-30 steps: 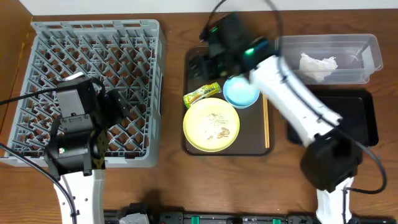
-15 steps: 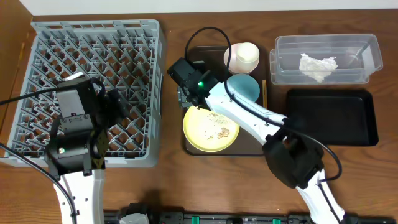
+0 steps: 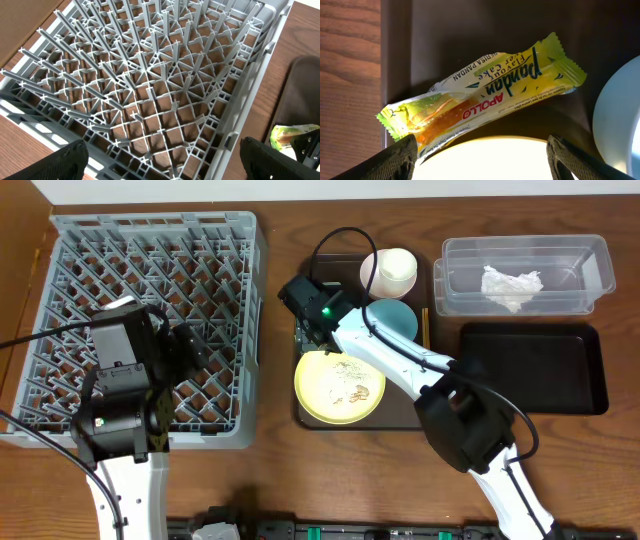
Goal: Sort waste into correct bins and load items into the dishwasher
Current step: 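Grasp the yellow snack wrapper on the tray with the right gripper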
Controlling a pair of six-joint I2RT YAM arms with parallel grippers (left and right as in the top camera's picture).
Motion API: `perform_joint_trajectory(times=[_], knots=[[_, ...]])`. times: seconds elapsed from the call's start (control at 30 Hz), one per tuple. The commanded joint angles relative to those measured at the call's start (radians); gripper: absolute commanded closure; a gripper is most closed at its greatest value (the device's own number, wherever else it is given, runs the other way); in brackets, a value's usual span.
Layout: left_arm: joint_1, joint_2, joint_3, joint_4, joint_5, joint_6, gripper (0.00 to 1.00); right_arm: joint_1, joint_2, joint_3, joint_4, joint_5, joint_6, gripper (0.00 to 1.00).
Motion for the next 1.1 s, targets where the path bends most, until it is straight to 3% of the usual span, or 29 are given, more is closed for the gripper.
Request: perform_joint_trajectory(times=[0.0,0.77,0.9,1.07], knots=[[0.005,0.002,0.024,-0.003,-0.008,-0.012,0.02,-0.001,0.012,-0.001,0.010,0.015,0.016,0.19],[0.005,0.002,0.024,-0.003,-0.008,-0.012,0.02,-0.035,0.079,-0.001,0.070,0.040,0.046,0.18],[0.005,0.002,0.024,-0.003,-0.008,-0.012,0.02,-0.037,0.079,-0.001,0.074,0.040,0.046,0.31],[0.005,0.002,0.024,-0.003,-0.008,-0.012,0.02,-0.037,0.079,-0.001,0.076,0.040,0.046,0.61]])
